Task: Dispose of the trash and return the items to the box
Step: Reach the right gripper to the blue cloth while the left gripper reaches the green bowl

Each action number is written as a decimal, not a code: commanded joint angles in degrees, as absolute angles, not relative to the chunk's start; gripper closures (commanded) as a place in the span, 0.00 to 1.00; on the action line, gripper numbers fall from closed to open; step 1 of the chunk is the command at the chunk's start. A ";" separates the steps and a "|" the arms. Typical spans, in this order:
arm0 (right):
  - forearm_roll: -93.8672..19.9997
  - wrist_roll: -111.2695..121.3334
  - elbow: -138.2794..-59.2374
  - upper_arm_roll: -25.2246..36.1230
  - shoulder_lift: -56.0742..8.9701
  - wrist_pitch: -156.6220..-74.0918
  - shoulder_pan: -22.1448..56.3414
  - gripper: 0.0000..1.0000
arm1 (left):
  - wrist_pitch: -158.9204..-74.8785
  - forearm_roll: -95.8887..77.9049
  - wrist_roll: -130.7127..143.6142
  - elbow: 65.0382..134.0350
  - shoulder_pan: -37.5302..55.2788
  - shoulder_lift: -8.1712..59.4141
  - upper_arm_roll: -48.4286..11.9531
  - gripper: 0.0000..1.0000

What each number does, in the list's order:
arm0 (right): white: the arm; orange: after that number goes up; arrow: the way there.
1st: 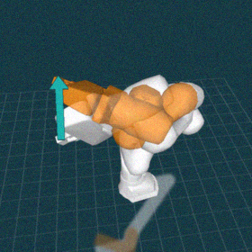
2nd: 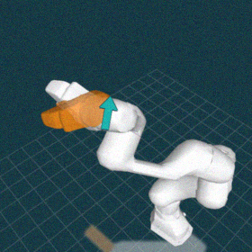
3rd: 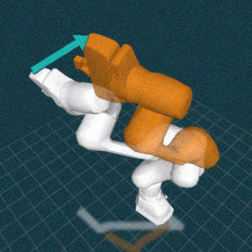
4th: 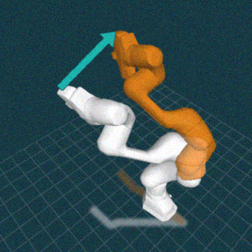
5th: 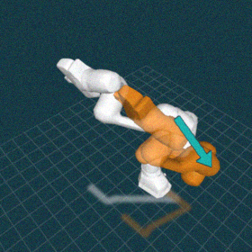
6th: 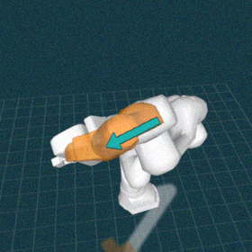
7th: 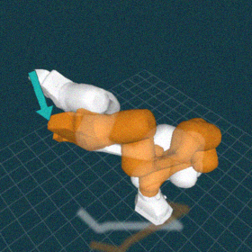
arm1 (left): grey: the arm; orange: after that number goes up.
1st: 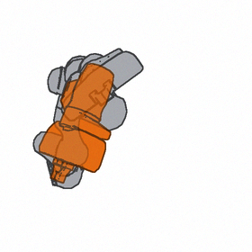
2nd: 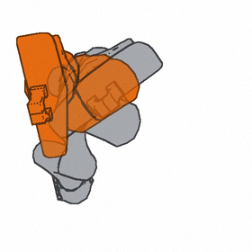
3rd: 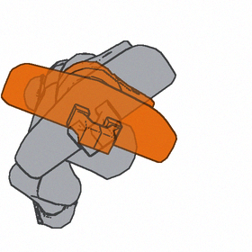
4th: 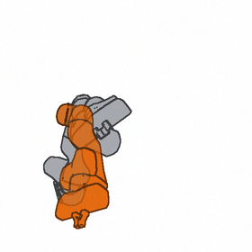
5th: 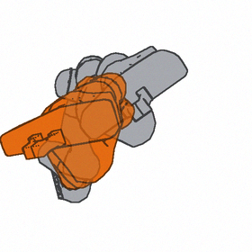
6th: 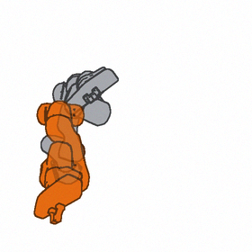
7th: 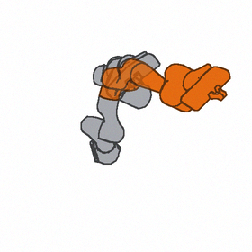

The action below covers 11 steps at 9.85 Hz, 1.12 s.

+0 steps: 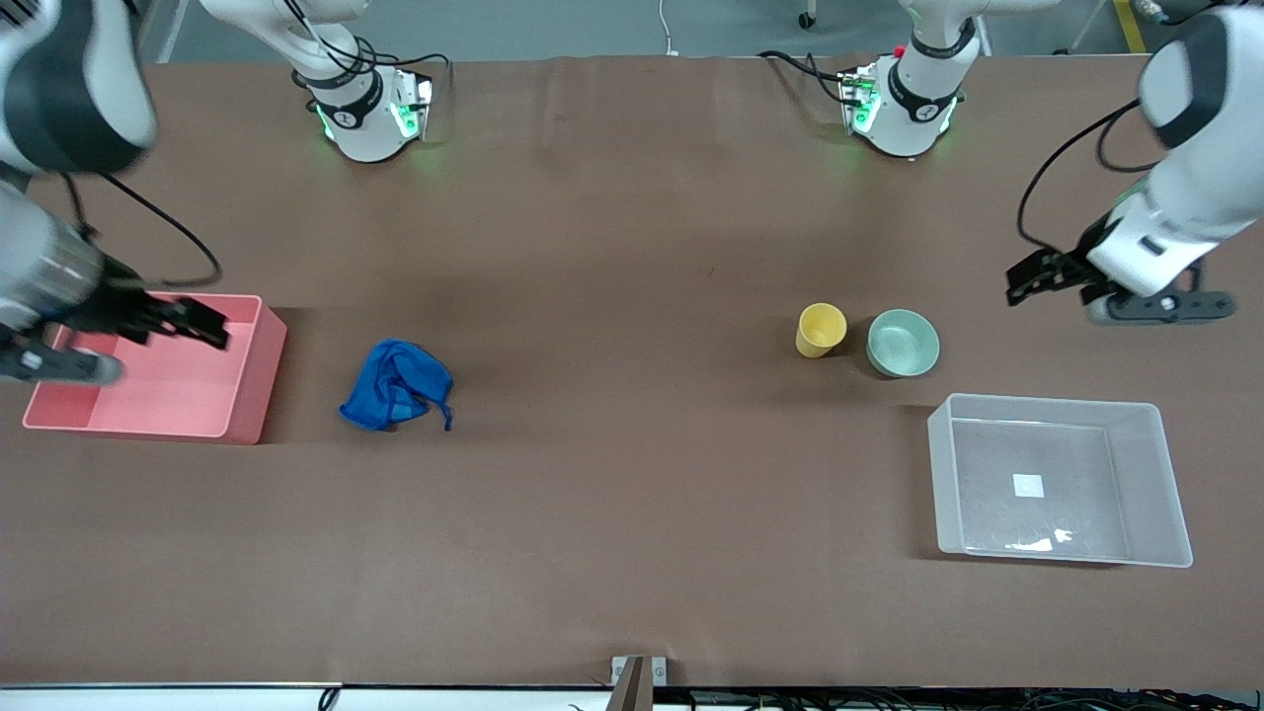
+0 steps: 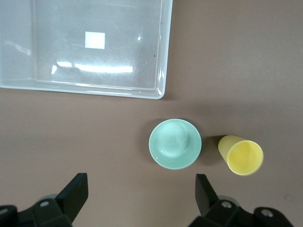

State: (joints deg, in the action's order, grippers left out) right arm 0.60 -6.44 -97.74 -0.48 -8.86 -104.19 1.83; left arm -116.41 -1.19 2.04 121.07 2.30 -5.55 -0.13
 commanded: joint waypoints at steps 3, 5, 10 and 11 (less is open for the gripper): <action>0.18 -7.38 -110.88 -0.44 -16.59 -120.97 4.83 0.00 | -133.30 -1.32 0.70 136.04 2.81 -3.71 0.09 0.00; 0.18 -7.64 -120.01 -0.96 -18.62 -136.58 6.15 0.00 | -137.80 -1.32 -0.17 137.28 3.34 0.76 0.00 0.00; 0.17 -8.70 -123.30 -1.14 -26.53 -150.53 6.24 0.06 | -147.03 -1.32 -0.35 137.64 3.96 10.97 0.09 0.04; 0.09 -8.88 -123.66 -1.23 -26.63 -151.17 6.24 0.31 | -148.52 -1.32 -1.05 137.81 3.52 12.90 0.09 0.05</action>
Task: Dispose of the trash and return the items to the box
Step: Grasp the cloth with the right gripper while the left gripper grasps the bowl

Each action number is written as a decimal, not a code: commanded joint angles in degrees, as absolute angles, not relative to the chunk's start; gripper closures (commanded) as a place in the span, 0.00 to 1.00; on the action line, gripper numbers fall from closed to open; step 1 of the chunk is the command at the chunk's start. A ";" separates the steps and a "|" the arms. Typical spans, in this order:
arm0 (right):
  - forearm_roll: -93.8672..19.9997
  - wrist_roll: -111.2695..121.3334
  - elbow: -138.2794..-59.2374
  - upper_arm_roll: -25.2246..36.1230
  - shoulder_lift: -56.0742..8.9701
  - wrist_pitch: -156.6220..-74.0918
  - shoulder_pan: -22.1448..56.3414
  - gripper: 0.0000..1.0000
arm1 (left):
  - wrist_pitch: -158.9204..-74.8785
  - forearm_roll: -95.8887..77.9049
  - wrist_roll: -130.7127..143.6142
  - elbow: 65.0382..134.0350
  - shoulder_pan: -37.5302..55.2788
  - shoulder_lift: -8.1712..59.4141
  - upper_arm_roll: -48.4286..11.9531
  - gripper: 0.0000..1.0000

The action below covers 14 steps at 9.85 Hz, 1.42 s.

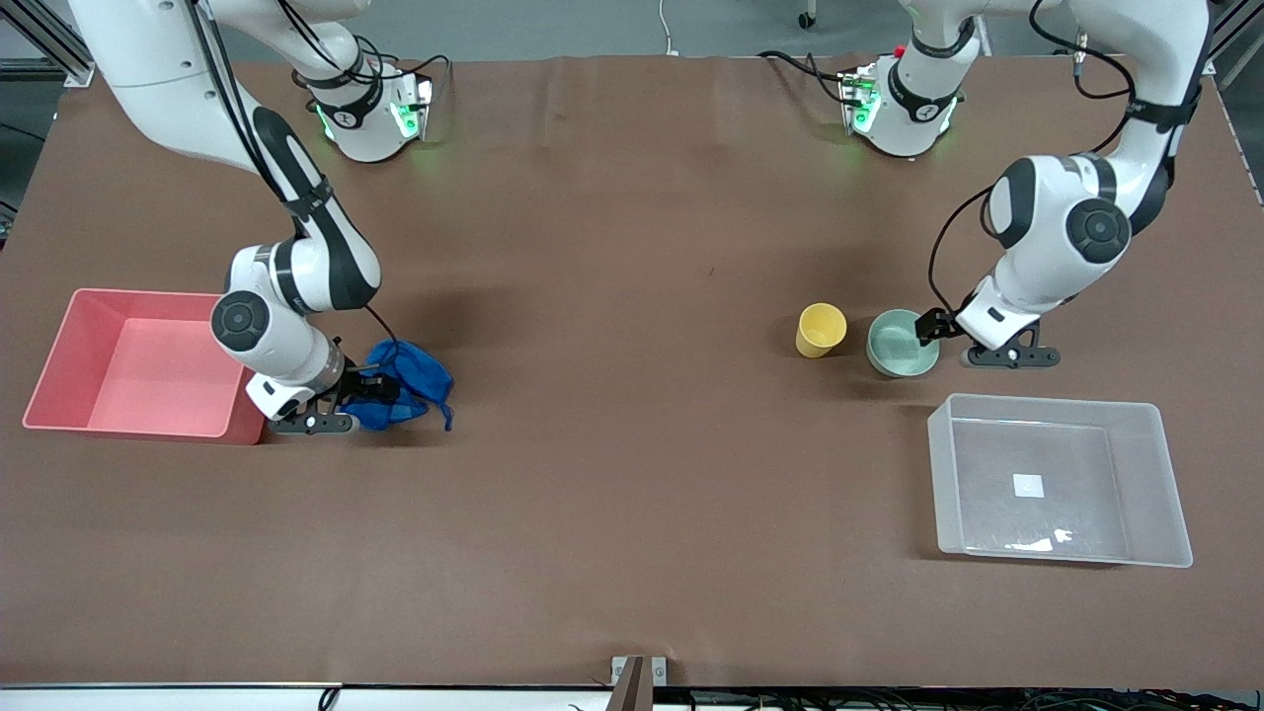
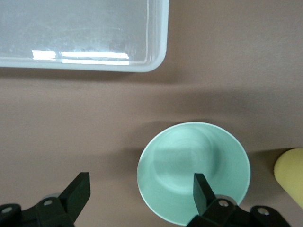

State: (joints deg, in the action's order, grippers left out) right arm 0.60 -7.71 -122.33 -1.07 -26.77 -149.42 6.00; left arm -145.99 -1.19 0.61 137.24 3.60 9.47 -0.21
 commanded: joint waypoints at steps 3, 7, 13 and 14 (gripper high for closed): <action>0.09 -12.04 -122.18 -2.02 -26.02 -145.57 5.71 0.99 | -148.80 -0.80 -4.03 139.13 3.43 16.16 0.18 0.26; 0.09 -12.22 -109.21 -1.93 -22.60 -120.66 5.45 0.98 | -148.80 -0.44 -4.31 139.13 3.43 16.35 0.09 1.00; 1.14 10.29 -85.78 10.06 -19.95 -93.43 0.70 0.98 | -130.66 -1.14 -4.57 127.41 3.51 4.74 3.06 1.00; 1.32 17.07 -86.13 14.63 -20.30 -93.86 0.62 0.98 | -126.86 -1.32 -4.57 121.18 3.52 6.92 3.60 1.00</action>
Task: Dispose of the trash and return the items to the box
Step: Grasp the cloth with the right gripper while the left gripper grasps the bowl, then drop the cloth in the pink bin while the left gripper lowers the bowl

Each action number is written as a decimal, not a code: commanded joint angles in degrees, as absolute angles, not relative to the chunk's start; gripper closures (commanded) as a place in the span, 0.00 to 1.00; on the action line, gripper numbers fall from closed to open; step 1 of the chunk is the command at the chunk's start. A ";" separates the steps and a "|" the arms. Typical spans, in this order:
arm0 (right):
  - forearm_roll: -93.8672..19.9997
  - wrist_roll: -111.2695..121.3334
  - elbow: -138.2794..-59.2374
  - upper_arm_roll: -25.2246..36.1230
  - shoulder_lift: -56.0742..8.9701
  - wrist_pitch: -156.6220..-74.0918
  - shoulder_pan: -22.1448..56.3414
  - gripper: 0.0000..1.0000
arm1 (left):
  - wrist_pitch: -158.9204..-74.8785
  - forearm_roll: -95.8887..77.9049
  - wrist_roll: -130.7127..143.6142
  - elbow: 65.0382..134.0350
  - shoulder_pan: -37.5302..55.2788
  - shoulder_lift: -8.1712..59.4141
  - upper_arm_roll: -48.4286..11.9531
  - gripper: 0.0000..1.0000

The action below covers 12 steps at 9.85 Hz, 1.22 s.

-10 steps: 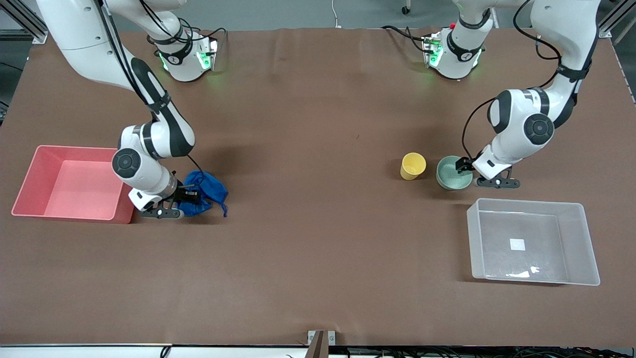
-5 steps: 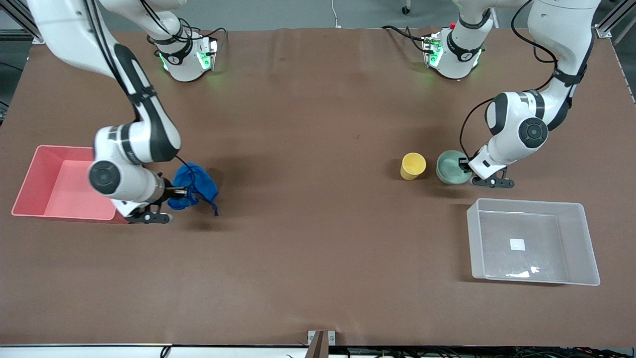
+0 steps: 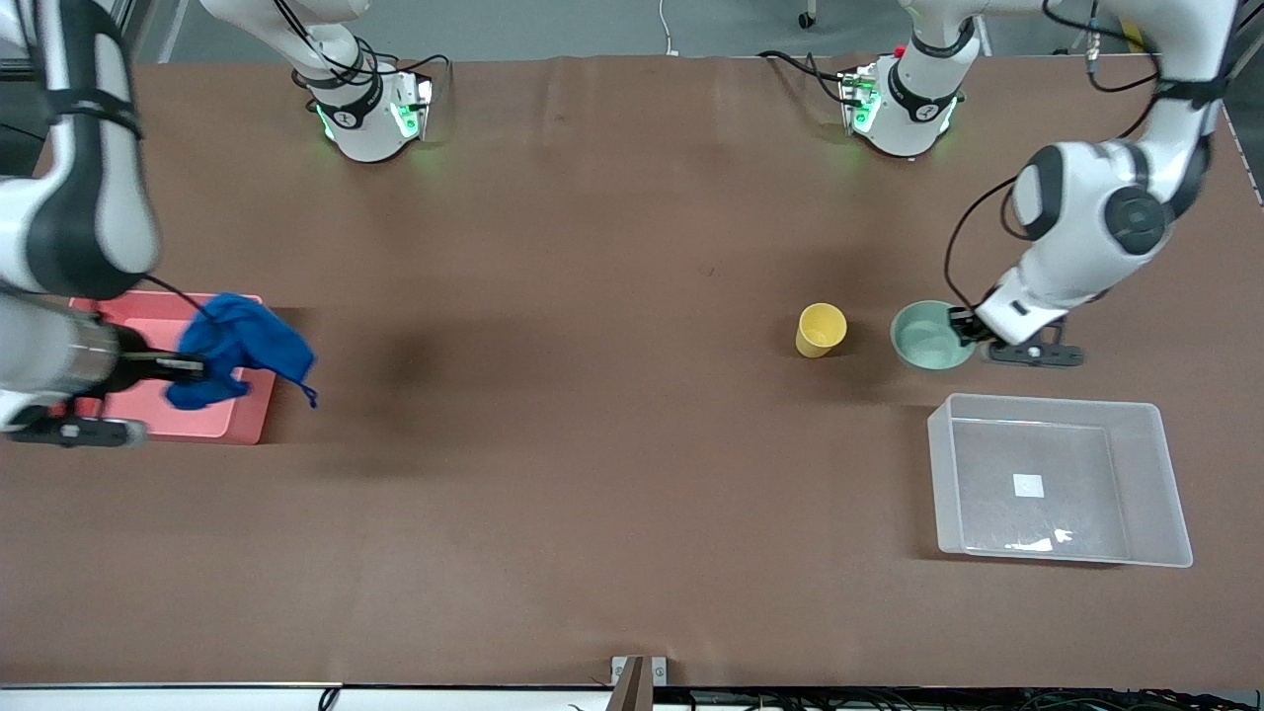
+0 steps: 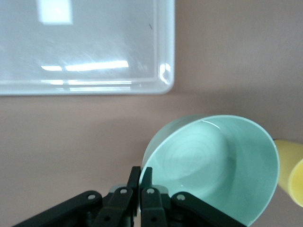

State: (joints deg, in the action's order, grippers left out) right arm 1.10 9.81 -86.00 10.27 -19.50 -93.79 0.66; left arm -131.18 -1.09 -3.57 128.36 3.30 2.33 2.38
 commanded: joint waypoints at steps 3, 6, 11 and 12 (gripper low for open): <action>3.60 26.17 -91.46 20.99 -22.58 -107.15 -0.61 0.97 | -120.42 -3.94 -6.31 103.67 3.25 17.01 7.28 1.00; 3.43 28.83 -102.89 22.41 -23.20 -118.62 -0.79 0.96 | -119.97 -11.31 -15.16 89.52 2.99 30.37 13.25 1.00; 0.00 28.30 -109.69 21.97 -26.37 -129.46 -0.18 0.00 | -121.19 -14.77 -18.28 82.18 2.99 43.57 15.29 1.00; -0.09 28.21 -109.43 21.89 -25.15 -127.98 0.00 0.00 | -121.72 -14.77 -18.28 82.18 2.64 44.20 15.29 1.00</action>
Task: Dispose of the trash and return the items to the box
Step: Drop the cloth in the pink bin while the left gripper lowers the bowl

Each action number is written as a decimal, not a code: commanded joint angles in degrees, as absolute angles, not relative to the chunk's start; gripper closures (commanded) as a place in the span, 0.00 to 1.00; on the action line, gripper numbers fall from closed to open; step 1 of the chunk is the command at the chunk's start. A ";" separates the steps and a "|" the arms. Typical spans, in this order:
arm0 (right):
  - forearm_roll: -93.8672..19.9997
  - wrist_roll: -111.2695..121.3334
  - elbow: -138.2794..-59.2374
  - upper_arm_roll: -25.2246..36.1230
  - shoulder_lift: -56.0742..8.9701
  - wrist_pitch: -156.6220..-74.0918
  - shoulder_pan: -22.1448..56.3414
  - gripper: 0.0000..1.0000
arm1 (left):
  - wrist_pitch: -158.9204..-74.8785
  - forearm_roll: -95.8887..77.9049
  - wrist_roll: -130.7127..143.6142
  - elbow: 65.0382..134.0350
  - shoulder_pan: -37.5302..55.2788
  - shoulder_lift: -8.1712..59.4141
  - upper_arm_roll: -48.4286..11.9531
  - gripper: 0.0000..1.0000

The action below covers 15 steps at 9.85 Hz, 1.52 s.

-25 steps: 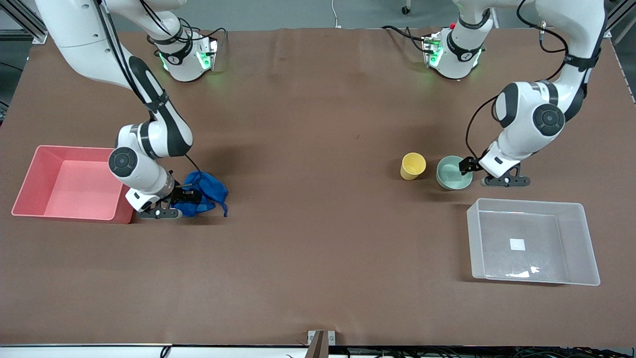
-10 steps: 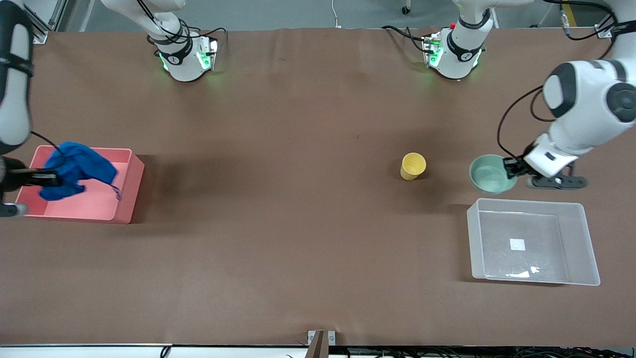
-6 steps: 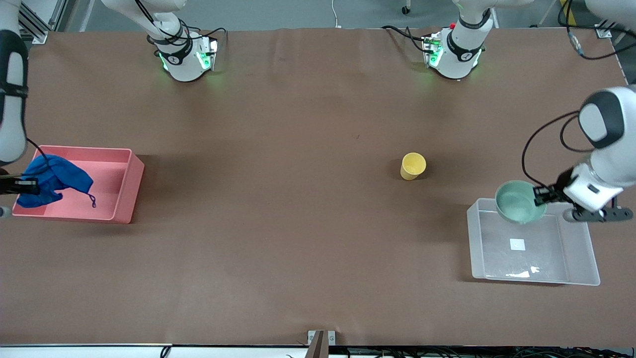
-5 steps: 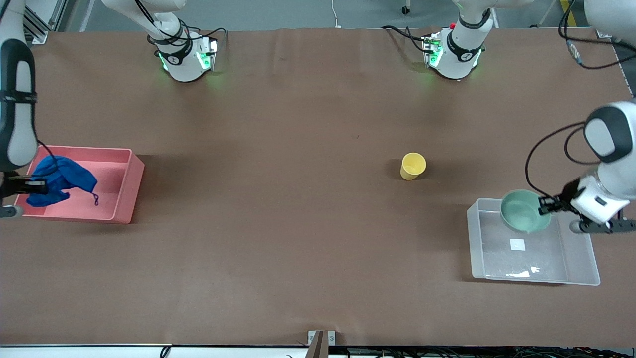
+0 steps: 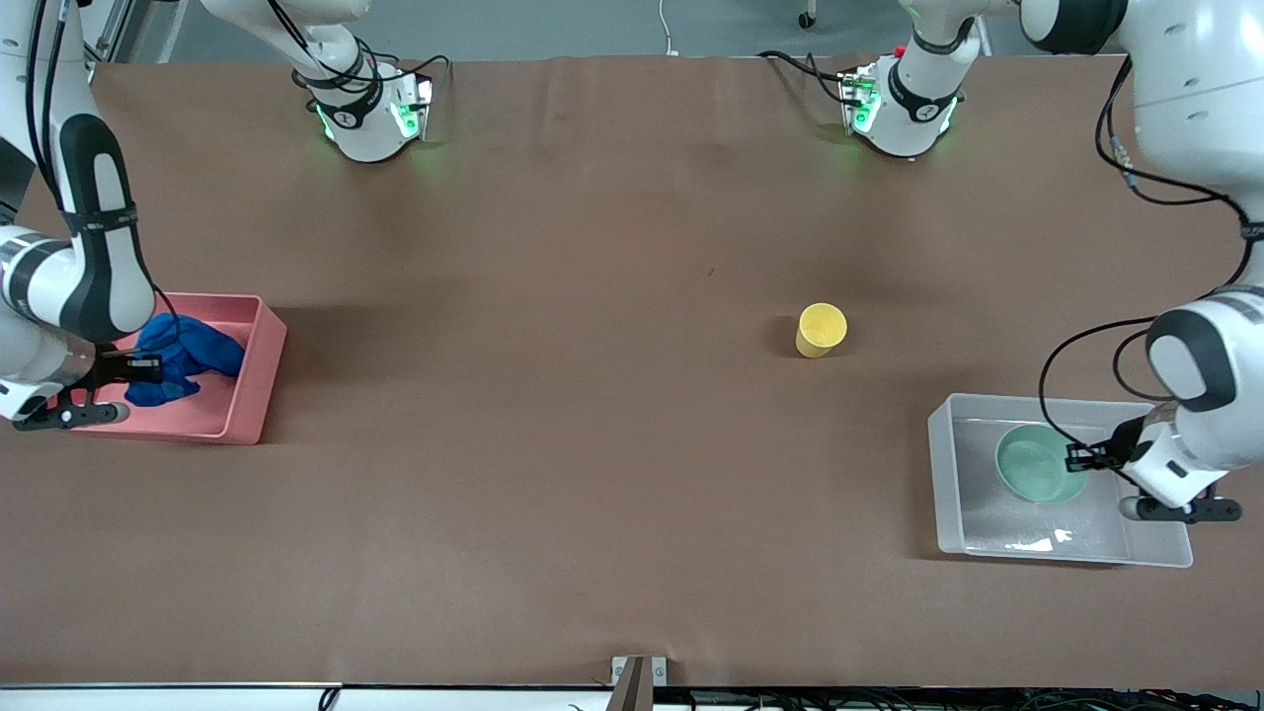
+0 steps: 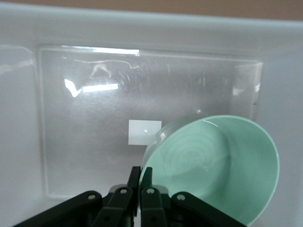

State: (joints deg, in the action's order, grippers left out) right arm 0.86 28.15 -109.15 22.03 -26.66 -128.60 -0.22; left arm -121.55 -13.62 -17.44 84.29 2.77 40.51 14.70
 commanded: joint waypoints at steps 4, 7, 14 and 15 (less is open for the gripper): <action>-1.06 20.94 -104.36 19.70 -13.39 -113.96 1.05 0.00 | -125.51 -18.88 -20.13 82.35 2.64 47.11 14.85 0.93; -0.62 8.75 -88.38 14.87 -12.13 -96.66 0.97 0.00 | -125.51 -18.81 -20.13 82.18 2.99 46.85 14.68 0.33; -1.05 -7.30 -79.98 1.84 -5.01 -84.02 -3.25 0.00 | -123.41 -0.01 -4.52 108.59 0.72 7.01 2.85 0.00; -0.97 -6.77 -80.07 2.19 -5.01 -83.85 -3.43 0.00 | -119.66 0.00 -3.44 111.16 -0.43 2.42 0.29 0.00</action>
